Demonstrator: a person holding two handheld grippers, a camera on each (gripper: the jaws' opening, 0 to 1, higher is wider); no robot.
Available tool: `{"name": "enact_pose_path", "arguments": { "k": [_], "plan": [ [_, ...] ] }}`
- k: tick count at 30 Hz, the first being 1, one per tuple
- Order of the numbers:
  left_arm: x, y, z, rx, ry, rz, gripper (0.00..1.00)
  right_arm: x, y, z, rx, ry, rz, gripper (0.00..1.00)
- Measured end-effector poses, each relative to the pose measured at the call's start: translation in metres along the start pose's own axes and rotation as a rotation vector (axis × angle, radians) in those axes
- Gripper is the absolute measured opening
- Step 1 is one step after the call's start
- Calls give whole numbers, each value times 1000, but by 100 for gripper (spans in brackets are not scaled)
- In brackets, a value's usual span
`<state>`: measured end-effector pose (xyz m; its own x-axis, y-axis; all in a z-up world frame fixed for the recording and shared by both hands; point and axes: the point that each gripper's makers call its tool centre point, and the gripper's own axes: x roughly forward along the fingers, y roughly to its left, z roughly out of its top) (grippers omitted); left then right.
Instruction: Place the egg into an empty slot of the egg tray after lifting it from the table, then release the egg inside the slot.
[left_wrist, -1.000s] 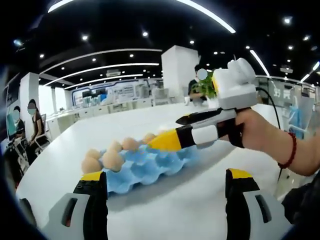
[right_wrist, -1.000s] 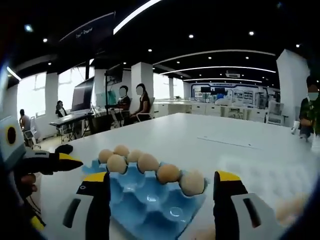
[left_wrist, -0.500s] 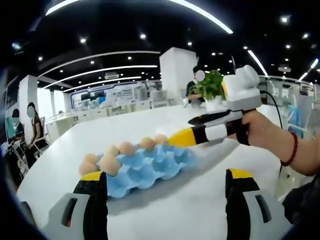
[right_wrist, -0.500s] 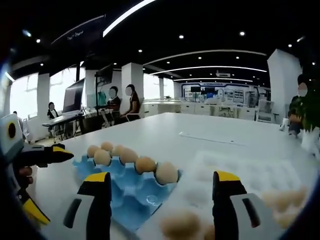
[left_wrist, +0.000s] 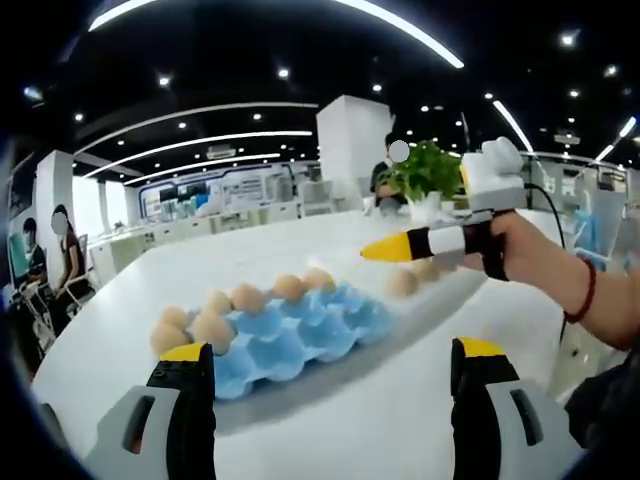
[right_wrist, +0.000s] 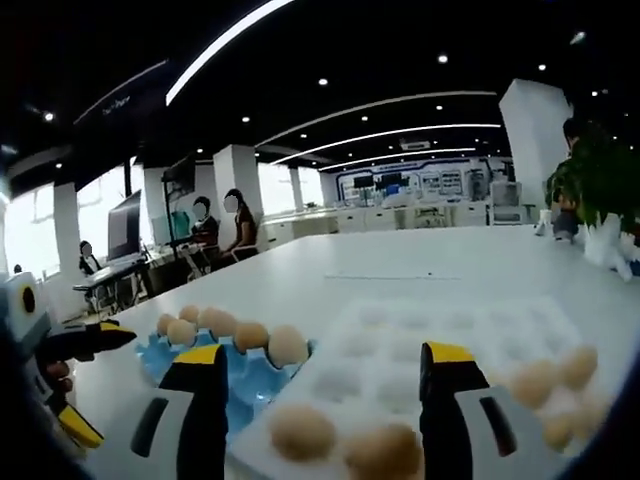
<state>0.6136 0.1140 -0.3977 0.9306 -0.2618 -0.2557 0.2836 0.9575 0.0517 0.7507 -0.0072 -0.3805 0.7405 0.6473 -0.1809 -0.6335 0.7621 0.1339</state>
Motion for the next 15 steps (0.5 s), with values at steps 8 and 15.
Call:
{"name": "enact_pose_path", "arguments": {
  "k": [8, 15],
  "plan": [
    [2, -2, -2, -6, 0, -3, 100, -8, -24, 0, -5, 4, -46, 81],
    [4, -2, -1, -14, -5, 2, 100, -15, -38, -4, -9, 8, -74, 81]
  ]
}}
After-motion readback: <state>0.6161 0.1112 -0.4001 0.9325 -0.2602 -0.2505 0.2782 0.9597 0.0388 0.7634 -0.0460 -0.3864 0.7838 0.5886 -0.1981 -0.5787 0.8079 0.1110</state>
